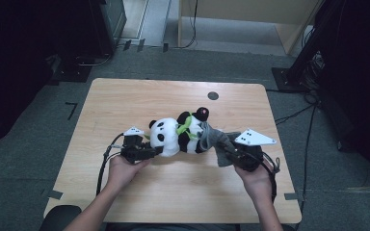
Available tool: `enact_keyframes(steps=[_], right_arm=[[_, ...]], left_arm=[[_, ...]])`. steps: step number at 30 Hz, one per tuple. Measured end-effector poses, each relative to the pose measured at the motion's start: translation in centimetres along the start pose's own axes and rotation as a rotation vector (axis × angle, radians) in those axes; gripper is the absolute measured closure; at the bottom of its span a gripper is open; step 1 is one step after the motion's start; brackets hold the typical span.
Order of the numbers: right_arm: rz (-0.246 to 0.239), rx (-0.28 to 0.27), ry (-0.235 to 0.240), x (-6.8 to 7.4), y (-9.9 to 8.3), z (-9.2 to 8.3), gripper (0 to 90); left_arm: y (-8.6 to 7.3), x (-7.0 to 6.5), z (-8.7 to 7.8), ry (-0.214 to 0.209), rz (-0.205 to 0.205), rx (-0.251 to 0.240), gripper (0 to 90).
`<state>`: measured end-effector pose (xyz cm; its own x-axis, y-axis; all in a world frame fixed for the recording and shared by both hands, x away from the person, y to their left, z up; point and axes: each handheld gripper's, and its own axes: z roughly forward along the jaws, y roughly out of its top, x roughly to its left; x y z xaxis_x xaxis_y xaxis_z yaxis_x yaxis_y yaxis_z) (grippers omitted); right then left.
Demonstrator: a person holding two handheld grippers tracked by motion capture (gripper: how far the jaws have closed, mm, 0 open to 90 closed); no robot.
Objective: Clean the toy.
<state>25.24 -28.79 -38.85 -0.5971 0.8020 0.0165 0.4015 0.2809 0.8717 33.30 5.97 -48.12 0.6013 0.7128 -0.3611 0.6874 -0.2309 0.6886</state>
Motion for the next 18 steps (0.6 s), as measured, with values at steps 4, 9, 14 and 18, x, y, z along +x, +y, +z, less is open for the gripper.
enact_keyframes(steps=[4, 9, 14, 18], right_arm=[[-0.053, -0.031, 0.103, 3.6, 1.4, 1.6, 77.7], [-0.115, 0.05, 0.227, 7.3, 0.9, 6.6, 77.7], [-0.158, 0.176, 0.307, 9.7, -1.2, 11.7, 77.9], [-0.159, 0.276, 0.308, 9.8, -2.8, 14.2, 77.9]], left_arm=[[0.0, -0.3, 0.0, -0.01, -0.008, 0.003, 51.5], [0.1, -0.3, 0.0, -0.022, -0.025, -0.001, 51.5], [0.0, -0.3, 0.0, -0.028, -0.039, -0.004, 51.7], [-0.2, -0.4, 0.0, -0.023, -0.039, -0.006, 51.9]])
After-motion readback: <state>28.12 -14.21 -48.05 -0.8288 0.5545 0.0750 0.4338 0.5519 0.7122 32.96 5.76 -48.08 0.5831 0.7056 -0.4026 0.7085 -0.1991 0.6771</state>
